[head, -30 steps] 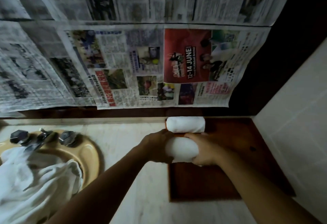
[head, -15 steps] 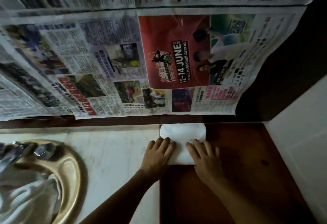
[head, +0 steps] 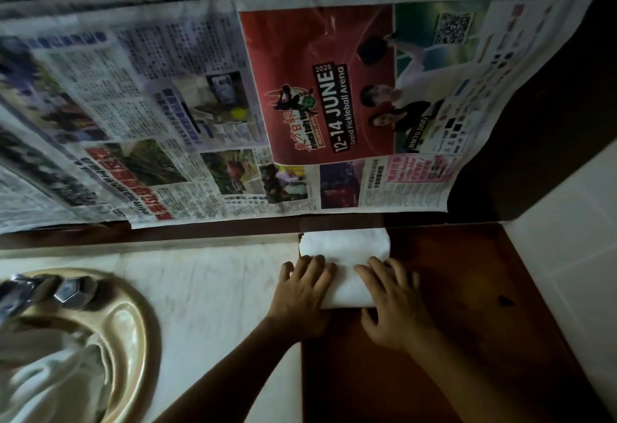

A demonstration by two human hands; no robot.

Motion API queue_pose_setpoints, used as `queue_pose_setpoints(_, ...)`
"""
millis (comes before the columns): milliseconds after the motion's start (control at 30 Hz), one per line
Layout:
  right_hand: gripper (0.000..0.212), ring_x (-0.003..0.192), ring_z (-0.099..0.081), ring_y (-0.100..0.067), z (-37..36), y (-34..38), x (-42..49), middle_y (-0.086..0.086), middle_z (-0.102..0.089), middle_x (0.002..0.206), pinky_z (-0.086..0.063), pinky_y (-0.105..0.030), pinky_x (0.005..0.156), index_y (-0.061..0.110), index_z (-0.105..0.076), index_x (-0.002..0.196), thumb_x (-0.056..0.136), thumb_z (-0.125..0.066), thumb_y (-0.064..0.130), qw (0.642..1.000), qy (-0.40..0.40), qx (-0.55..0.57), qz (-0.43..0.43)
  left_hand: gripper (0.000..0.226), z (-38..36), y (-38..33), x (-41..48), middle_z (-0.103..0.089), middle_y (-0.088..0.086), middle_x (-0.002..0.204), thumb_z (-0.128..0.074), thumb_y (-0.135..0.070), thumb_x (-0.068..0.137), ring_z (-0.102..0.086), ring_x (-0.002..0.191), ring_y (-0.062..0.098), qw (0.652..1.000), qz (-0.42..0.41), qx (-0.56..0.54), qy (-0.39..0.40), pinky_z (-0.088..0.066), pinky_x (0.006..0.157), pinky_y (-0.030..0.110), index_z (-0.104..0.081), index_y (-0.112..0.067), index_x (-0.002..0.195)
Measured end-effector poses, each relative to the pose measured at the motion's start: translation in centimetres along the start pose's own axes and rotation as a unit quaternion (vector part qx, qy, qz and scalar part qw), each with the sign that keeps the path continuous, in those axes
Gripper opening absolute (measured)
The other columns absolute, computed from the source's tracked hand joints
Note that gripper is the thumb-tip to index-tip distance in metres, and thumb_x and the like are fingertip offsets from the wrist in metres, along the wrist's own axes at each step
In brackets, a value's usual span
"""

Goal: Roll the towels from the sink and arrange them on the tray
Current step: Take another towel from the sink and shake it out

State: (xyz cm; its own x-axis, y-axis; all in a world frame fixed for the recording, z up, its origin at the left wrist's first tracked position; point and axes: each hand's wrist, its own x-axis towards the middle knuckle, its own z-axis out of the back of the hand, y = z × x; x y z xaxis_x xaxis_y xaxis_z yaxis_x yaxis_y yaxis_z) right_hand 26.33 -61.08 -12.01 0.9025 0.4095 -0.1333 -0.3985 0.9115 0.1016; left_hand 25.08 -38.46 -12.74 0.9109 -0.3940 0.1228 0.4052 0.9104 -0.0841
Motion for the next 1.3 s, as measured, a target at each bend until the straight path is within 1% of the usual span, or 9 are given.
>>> queue_pose_setpoints(100,0.085,0.132,-0.040,-0.038,0.0,0.0,-0.1,-0.008,-0.036,0.155,-0.038,-0.058,0.093,0.029,-0.035,0.150,0.076,-0.055,0.065,1.000,0.003,-0.011,0.001,0.081,0.1,-0.5,-0.3,-0.051,0.018,0.137,-0.051,-0.073,0.085,-0.049,0.115,0.038,1.000,0.021,0.001,0.009,-0.043,0.089,0.053,-0.050,-0.012,0.138)
queue_pose_setpoints(267,0.081,0.135,-0.036,-0.036,0.2,0.5,-0.7,-0.007,-0.033,0.157,-0.037,-0.058,0.095,0.031,-0.033,0.151,0.082,-0.049,0.068,1.000,-0.008,-0.001,-0.011,0.080,0.6,-1.1,-0.6,-0.048,0.017,0.141,-0.043,-0.074,0.090,-0.050,0.119,0.040,0.998,0.049,0.015,0.046,-0.045,0.092,0.058,-0.044,-0.014,0.142)
queue_pose_setpoints(400,0.079,0.136,-0.034,-0.030,2.1,0.5,-0.5,-0.002,-0.030,0.156,-0.034,-0.052,0.097,0.036,-0.033,0.148,0.077,-0.049,0.064,0.999,-0.031,0.000,-0.009,0.073,1.8,-1.2,-1.2,-0.049,0.013,0.142,-0.043,-0.068,0.093,-0.047,0.125,0.036,0.999,0.037,-0.003,0.014,-0.042,0.097,0.053,-0.048,-0.014,0.142)
queue_pose_setpoints(533,0.075,0.125,-0.043,-0.028,2.9,0.1,-1.0,-0.002,-0.040,0.146,-0.037,-0.047,0.090,0.030,-0.046,0.140,0.071,-0.055,0.059,0.998,-0.056,-0.003,0.006,0.064,2.4,-1.2,-1.7,-0.049,0.006,0.139,-0.048,-0.061,0.092,-0.048,0.124,0.031,1.000,0.015,-0.013,-0.013,-0.044,0.099,0.050,-0.047,-0.020,0.141)
queue_pose_setpoints(633,0.069,0.121,-0.044,-0.024,2.5,0.0,-1.3,0.001,-0.043,0.141,-0.037,-0.045,0.089,0.030,-0.047,0.137,0.074,-0.055,0.057,0.998,-0.058,-0.005,0.006,0.060,2.0,-1.2,-1.8,-0.050,0.005,0.137,-0.049,-0.058,0.093,-0.050,0.120,0.030,1.000,0.011,-0.011,-0.021,-0.045,0.098,0.048,-0.049,-0.020,0.140)
queue_pose_setpoints(833,0.057,0.119,-0.045,-0.024,2.7,0.4,-1.6,0.002,-0.045,0.139,-0.038,-0.043,0.087,0.030,-0.051,0.134,0.080,-0.055,0.050,0.998,-0.068,-0.001,-0.008,0.057,2.5,-1.0,-1.7,-0.051,0.003,0.136,-0.049,-0.055,0.093,-0.049,0.120,0.028,0.999,0.022,-0.037,-0.021,-0.045,0.097,0.045,-0.049,-0.021,0.138)
queue_pose_setpoints(1000,0.046,0.114,-0.046,-0.023,4.2,2.6,-1.3,0.002,-0.050,0.130,-0.036,-0.041,0.085,0.028,-0.057,0.125,0.082,-0.053,0.044,0.996,-0.092,-0.005,0.006,0.050,5.2,0.9,-3.8,-0.055,-0.001,0.134,-0.047,-0.049,0.095,-0.051,0.123,0.024,0.994,0.071,-0.077,-0.034,-0.045,0.098,0.041,-0.049,-0.023,0.137)
queue_pose_setpoints(1133,0.039,0.109,-0.050,-0.024,5.0,6.9,-0.6,0.002,-0.056,0.121,-0.036,-0.040,0.085,0.025,-0.065,0.117,0.081,-0.056,0.035,0.990,-0.132,0.016,0.055,0.041,7.9,4.9,-8.9,-0.063,-0.006,0.129,-0.043,-0.045,0.098,-0.059,0.116,0.018,0.984,0.132,-0.114,-0.032,-0.054,0.090,0.036,-0.057,-0.026,0.131)
queue_pose_setpoints(1300,0.037,0.101,-0.055,-0.028,4.9,16.5,0.6,0.000,-0.060,0.113,-0.035,-0.040,0.081,0.022,-0.068,0.108,0.074,-0.053,0.024,0.966,-0.177,0.070,0.174,0.025,10.6,12.5,-20.8,-0.067,-0.008,0.112,-0.050,-0.035,0.096,-0.065,0.096,0.017,0.970,0.199,-0.124,-0.066,-0.055,0.074,0.031,-0.066,-0.025,0.113)
